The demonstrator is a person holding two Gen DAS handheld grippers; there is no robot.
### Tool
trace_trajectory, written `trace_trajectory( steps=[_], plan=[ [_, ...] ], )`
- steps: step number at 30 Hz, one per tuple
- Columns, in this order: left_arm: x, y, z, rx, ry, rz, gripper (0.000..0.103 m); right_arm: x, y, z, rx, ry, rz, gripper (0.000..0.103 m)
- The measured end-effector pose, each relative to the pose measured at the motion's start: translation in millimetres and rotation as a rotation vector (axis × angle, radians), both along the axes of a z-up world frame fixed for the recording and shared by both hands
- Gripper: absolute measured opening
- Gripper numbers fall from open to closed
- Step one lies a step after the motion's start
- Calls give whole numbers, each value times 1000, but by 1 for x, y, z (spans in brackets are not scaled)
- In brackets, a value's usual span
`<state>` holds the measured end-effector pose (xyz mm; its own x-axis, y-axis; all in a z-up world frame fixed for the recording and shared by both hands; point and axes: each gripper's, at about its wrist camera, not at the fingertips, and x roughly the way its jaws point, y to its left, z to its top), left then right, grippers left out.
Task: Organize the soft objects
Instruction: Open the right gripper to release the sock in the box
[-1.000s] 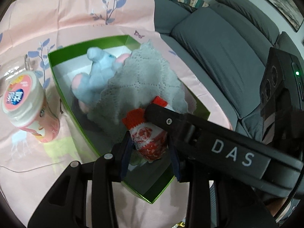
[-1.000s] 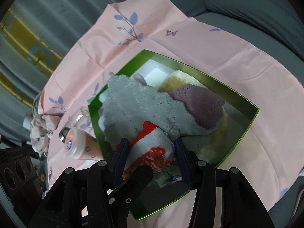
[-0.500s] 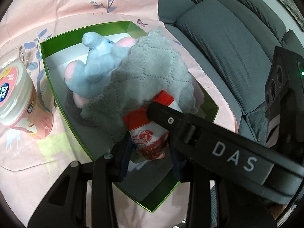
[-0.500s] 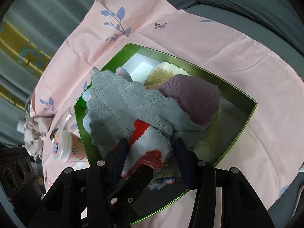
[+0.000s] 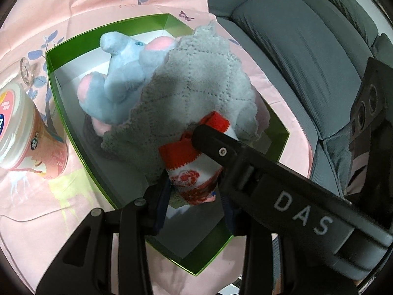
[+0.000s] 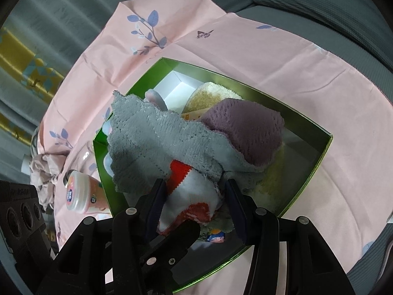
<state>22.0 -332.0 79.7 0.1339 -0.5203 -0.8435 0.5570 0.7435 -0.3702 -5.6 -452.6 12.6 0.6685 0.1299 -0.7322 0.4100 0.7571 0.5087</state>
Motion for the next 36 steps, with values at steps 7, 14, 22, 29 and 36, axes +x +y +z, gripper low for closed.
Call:
trace_trajectory(
  steps=[7, 14, 22, 29, 36],
  plan=[
    [2, -7, -1, 13, 6, -10, 38, 0, 0, 0, -3, 1, -2, 53],
    [-2, -7, -2, 9, -9, -24, 41, -1, 0, 0, -8, 3, -3, 53],
    [-14, -8, 1, 17, -94, -25, 56, -3, -1, 2, -9, -8, -6, 56],
    [-21, 0, 14, 4, -143, -6, 77, -19, -2, 19, -52, -39, -40, 62],
    [-33, 9, 34, -4, -206, 5, 88, -33, 2, 38, -80, -105, -49, 74]
  ],
)
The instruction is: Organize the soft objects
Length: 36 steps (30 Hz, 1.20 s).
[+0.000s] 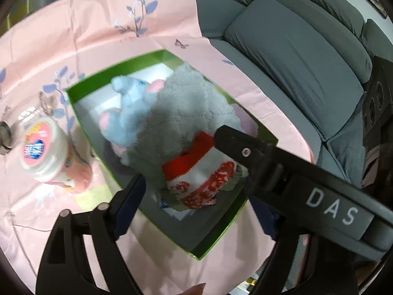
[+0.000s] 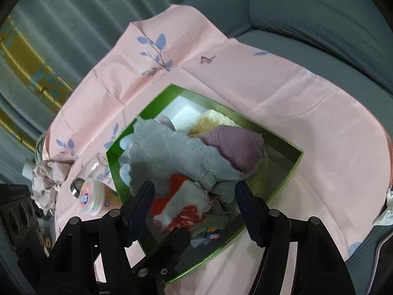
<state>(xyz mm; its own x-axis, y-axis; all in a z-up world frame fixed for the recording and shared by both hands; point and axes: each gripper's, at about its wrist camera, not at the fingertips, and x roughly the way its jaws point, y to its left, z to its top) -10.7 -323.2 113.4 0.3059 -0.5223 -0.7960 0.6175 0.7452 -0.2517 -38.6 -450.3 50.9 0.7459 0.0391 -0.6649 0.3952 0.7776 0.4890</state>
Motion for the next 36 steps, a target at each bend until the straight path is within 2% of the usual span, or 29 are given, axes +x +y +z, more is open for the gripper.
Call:
trace_trajectory(
  steps=[2, 4, 8, 11, 14, 24, 26, 30, 36],
  plan=[
    [-3, 6, 6, -18, -26, 8, 90, -5, 3, 6, -8, -20, 2, 81],
    [-4, 14, 10, -56, -16, 14, 90, -11, 4, 12, -15, -41, -3, 84],
    [-9, 27, 24, -86, -36, 27, 90, -19, 7, 22, -37, -65, -16, 84],
    [-13, 34, 35, -82, -74, 53, 101, -27, 12, 30, -53, -86, -23, 85],
    [-16, 44, 45, -81, -112, 77, 102, -35, 15, 39, -74, -116, -25, 89],
    [-19, 73, 62, -105, -147, 144, 102, -53, 38, 63, -140, -200, 33, 90],
    [-20, 78, 65, -107, -157, 161, 102, -55, 44, 68, -158, -217, 44, 100],
    [-21, 88, 69, -107, -186, 197, 102, -60, 54, 77, -177, -249, 72, 100],
    [-23, 100, 73, -126, -188, 213, 102, -68, 73, 88, -242, -263, 73, 100]
  ],
)
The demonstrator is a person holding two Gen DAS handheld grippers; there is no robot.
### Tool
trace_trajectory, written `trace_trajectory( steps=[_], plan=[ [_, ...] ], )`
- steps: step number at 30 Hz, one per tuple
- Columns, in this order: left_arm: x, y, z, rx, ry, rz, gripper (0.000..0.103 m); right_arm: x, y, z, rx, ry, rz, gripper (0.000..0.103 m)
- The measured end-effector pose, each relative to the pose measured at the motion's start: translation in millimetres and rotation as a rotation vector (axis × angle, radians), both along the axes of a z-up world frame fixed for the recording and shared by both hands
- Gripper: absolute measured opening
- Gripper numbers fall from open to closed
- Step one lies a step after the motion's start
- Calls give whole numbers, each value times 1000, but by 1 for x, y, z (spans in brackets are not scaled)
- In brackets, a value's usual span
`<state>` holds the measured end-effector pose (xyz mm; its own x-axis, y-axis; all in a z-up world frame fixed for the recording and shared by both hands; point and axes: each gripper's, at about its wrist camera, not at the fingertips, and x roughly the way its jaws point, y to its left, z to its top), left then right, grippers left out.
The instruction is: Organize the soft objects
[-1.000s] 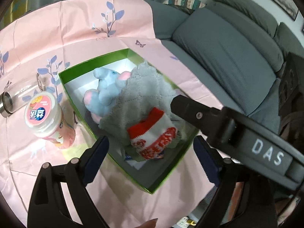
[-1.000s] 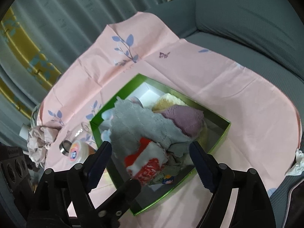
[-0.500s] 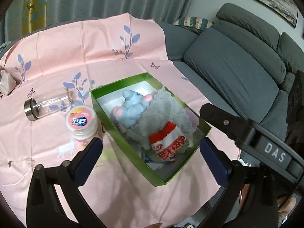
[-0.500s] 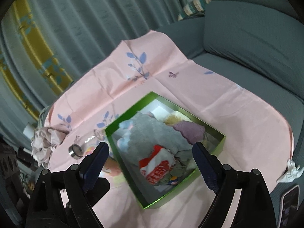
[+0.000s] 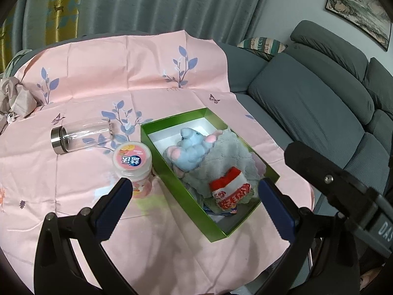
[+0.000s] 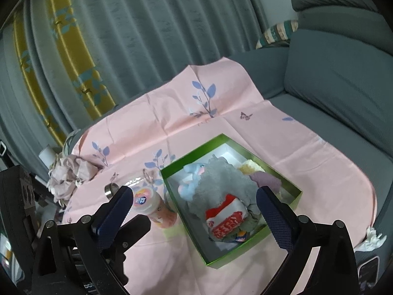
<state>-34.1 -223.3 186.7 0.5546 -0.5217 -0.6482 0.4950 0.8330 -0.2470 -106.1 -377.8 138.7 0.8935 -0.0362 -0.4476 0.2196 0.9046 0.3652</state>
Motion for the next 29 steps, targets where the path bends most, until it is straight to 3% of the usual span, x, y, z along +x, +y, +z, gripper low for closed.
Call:
trace_trajectory(
  steps=[8, 29],
  plan=[
    [-5, 5, 1, -5, 13, -4, 102, -7, 15, 9, -58, -8, -23, 100],
    [-13, 6, -3, 0, 43, -24, 102, -8, 10, 3, -101, 73, -131, 100]
  ],
)
